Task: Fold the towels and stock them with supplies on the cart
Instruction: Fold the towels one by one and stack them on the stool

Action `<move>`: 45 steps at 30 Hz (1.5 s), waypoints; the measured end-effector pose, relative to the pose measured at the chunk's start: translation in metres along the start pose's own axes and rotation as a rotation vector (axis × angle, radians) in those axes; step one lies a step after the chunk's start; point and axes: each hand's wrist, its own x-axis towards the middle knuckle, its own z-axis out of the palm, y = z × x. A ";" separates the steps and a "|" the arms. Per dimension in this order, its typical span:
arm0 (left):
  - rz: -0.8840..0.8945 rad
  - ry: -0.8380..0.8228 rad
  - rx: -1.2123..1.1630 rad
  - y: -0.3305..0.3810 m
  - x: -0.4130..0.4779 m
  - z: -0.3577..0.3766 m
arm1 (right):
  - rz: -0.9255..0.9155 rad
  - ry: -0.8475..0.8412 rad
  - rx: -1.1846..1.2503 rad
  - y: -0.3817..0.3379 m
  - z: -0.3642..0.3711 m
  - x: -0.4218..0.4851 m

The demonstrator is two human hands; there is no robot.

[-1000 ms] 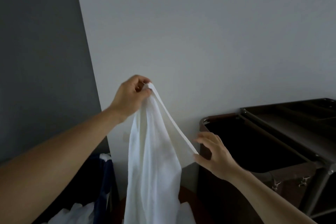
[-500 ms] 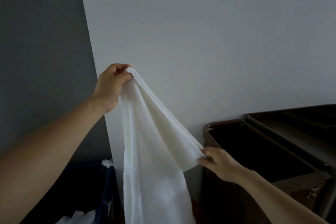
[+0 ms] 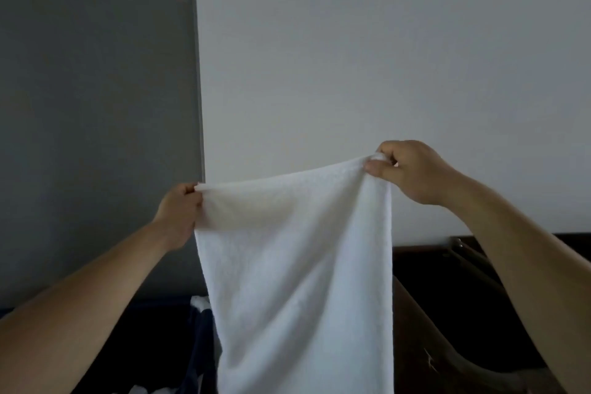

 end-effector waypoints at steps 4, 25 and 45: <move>0.082 0.239 0.128 -0.010 -0.006 0.004 | -0.016 -0.024 -0.003 -0.019 0.005 0.013; 0.290 -0.354 -0.180 0.048 0.017 0.008 | 0.444 0.251 0.518 0.054 -0.007 -0.014; 0.251 -0.252 -0.081 0.037 0.010 0.010 | 0.351 0.603 0.617 0.055 0.036 -0.005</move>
